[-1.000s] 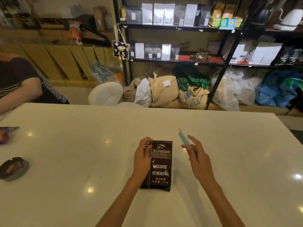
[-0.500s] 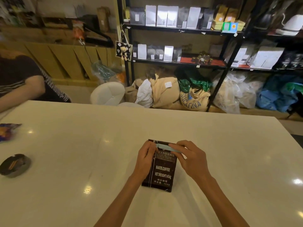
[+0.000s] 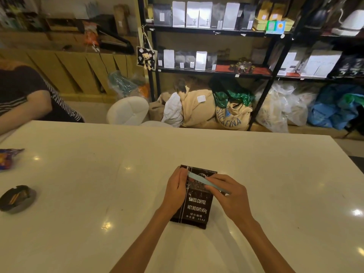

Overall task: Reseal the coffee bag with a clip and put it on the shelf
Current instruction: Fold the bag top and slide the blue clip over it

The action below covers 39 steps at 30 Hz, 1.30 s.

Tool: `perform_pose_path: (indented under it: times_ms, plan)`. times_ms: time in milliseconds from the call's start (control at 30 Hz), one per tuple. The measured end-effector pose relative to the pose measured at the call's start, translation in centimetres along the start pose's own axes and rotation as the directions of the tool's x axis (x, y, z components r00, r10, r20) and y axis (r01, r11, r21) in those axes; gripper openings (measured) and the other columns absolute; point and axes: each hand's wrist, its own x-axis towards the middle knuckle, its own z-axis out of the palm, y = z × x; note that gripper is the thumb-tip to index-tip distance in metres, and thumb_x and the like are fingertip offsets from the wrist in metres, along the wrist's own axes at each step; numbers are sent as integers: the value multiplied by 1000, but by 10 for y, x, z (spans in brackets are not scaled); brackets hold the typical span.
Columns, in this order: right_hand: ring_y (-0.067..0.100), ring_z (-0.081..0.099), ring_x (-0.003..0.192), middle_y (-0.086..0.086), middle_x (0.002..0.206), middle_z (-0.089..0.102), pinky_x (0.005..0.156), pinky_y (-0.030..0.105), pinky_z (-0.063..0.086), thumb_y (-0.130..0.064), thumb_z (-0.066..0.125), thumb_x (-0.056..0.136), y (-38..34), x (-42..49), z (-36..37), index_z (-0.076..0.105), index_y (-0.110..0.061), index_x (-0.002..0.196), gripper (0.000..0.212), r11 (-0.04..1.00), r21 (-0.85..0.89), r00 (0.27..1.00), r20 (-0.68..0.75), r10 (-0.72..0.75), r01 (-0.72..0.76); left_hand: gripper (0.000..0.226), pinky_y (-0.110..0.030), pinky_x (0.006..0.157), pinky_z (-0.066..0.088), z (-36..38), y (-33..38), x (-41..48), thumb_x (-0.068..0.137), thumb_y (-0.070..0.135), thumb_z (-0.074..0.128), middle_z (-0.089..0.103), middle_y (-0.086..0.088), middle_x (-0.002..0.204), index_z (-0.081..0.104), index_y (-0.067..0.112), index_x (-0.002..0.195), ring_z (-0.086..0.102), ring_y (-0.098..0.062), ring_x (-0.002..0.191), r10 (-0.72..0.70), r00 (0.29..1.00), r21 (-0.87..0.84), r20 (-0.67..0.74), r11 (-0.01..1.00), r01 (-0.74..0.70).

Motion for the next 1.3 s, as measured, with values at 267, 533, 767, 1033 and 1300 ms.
perform_pose_path:
  times_ms: [267, 533, 767, 1033, 1300]
  plan:
    - [6, 61, 113, -21, 125, 64, 89, 21, 54, -41, 66, 88, -8, -12, -7, 73, -33, 112, 26, 992, 109, 980, 194, 44, -66, 34, -47, 65, 50, -9, -6, 2, 104, 27, 34, 53, -7, 76, 52, 33, 76, 55, -23, 69, -87, 996, -60, 16, 994, 88]
    - [4, 71, 85, -27, 102, 71, 76, 14, 55, -37, 67, 84, 3, -17, -78, 72, -54, 92, 19, 958, 104, 959, 129, 253, -267, 24, -49, 77, 52, -16, -7, 0, 99, 28, 42, 60, -9, 91, 61, 30, 84, 61, -25, 85, -52, 996, -46, 71, 997, 55]
    - [0, 68, 73, -26, 82, 75, 71, 9, 49, -8, 77, 81, 26, 7, -113, 74, -40, 83, 32, 903, -87, 887, 169, 430, -421, 49, -40, 73, 61, -17, -8, -5, 93, -3, 56, 54, -13, 122, 43, 35, 122, 64, -31, 105, -90, 991, -262, 95, 959, 112]
    - [16, 75, 84, -1, 88, 79, 74, 30, 60, -15, 80, 79, 11, 34, -32, 64, -27, 96, 26, 869, 105, 841, 328, 430, -484, 78, -28, 72, 60, -4, -1, -5, 91, -5, 59, 56, -1, 124, 25, 44, 142, 69, -12, 103, -180, 979, -322, 96, 925, 201]
    - [20, 72, 89, 9, 100, 75, 66, 22, 57, -20, 79, 80, 10, 39, -3, 58, -21, 110, 36, 813, 172, 818, 282, 501, -557, 97, -13, 58, 56, -1, -4, 4, 88, -3, 63, 37, 1, 132, 4, 38, 152, 62, -4, 92, -281, 960, -288, -8, 920, 267]
